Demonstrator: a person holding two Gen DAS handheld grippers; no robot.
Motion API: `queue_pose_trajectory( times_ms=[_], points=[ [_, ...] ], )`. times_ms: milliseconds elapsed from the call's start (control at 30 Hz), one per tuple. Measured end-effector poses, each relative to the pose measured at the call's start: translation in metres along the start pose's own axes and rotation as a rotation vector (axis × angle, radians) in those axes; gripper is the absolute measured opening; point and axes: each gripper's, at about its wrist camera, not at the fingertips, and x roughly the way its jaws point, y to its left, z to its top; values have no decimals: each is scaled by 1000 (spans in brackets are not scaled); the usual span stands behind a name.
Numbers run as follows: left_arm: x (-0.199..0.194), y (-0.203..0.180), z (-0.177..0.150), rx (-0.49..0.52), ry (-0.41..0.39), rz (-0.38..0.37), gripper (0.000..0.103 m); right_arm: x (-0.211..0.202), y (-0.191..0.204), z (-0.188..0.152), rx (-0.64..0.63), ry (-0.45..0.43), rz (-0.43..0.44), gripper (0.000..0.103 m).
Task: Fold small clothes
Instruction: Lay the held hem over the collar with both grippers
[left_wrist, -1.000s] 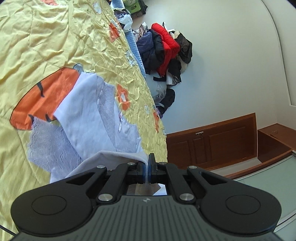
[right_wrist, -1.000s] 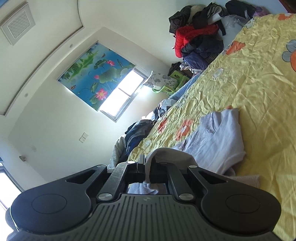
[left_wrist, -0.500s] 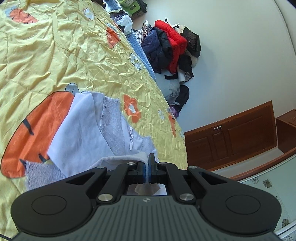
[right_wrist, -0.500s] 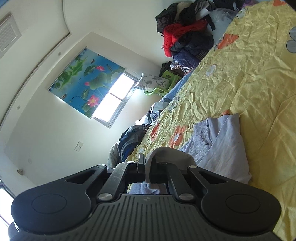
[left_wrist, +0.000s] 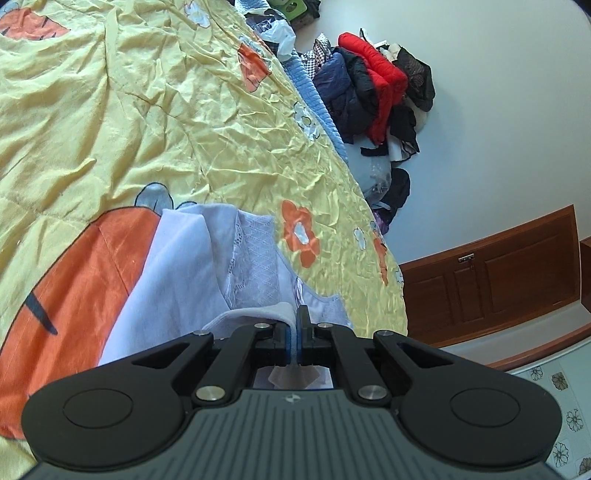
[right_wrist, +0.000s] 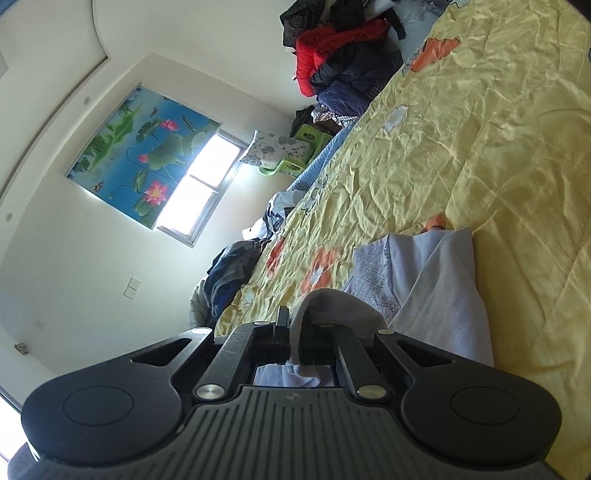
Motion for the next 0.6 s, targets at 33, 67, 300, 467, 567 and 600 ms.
queue_pose_trajectory(
  times_ms=[33,67,300,467,567,600],
  points=[
    [2,0,2,1,2,3,3,3,-1,1,3,1,-3,8],
    [5,1,5,-1,5,7,3,6,-3,3,5,2,-7,8],
    [29,9,16,-34,62,41,3,20,-14,4,39,13,-44,11],
    [41,19,23,-88,85,24,3,25,-22,6,65,19,-49,15],
    [45,26,26,-125,108,14,3,28,-22,9,57,48,-52,15],
    [45,29,27,-136,113,12,4,29,-22,9,57,57,-57,18]
  ],
)
